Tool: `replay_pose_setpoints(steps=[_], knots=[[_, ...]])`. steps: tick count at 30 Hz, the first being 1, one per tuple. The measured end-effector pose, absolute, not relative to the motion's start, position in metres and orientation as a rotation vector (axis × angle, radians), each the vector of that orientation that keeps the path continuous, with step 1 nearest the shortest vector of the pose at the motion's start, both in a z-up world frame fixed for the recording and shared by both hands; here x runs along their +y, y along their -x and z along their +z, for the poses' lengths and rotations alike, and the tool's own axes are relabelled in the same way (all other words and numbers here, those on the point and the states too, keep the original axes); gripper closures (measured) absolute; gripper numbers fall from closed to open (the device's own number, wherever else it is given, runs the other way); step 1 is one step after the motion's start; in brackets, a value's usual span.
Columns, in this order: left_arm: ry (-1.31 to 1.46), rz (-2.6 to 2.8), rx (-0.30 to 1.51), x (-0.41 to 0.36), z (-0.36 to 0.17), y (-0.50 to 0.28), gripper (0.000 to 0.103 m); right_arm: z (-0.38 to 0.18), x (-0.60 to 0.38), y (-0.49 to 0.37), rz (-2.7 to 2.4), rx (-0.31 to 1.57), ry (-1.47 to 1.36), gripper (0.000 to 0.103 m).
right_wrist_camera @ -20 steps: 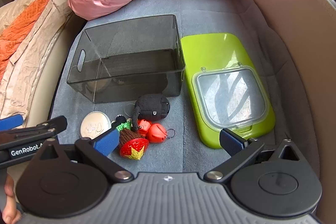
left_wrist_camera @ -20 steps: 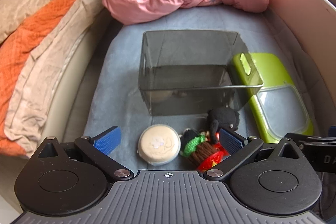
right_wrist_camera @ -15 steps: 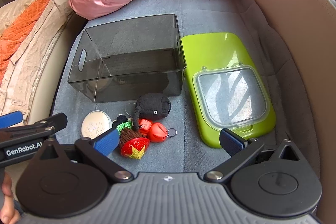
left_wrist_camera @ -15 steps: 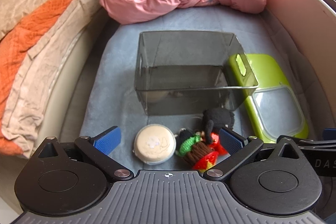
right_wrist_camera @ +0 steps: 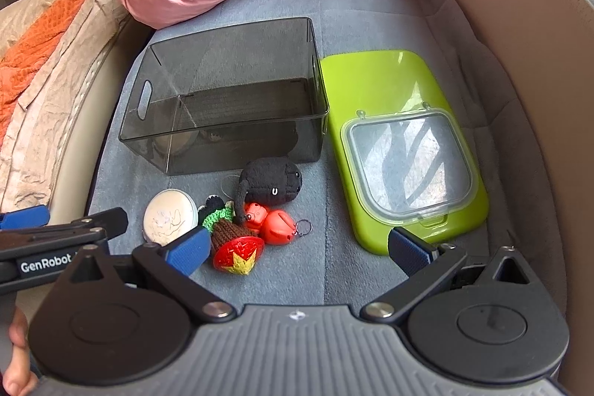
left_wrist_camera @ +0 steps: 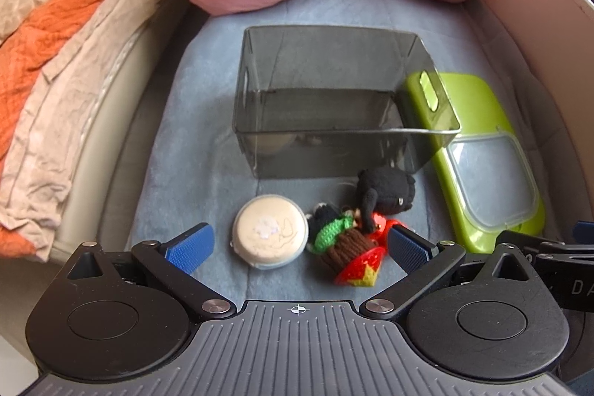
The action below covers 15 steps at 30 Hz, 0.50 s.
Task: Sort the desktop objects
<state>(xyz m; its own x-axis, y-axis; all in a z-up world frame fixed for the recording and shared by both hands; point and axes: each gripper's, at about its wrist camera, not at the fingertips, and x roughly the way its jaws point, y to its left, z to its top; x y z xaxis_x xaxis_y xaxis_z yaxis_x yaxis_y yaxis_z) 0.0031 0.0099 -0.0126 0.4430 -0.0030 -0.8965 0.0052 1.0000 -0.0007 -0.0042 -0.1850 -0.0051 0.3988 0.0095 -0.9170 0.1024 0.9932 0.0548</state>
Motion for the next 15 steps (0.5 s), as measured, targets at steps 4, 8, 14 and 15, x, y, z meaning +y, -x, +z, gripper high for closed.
replay_pose_setpoints(steps=[4,8,14,15], knots=[[-0.005,-0.006,1.112,0.0100,-0.0126,-0.0026,0.000,-0.0065,-0.1842,0.0048,-0.056,1.167,-0.107,0.000],[-0.006,-0.008,1.116,0.0101,-0.0113,-0.0035,0.000,-0.0069,-0.1840,0.0040,-0.048,1.177,-0.105,0.000],[-0.002,-0.001,1.119,0.0115,-0.0113,-0.0041,0.000,-0.0081,-0.1838,0.0033,-0.041,1.188,-0.103,0.000],[0.003,0.001,1.119,0.0120,-0.0114,-0.0043,0.000,-0.0088,-0.1840,0.0032,-0.039,1.190,-0.104,0.000]])
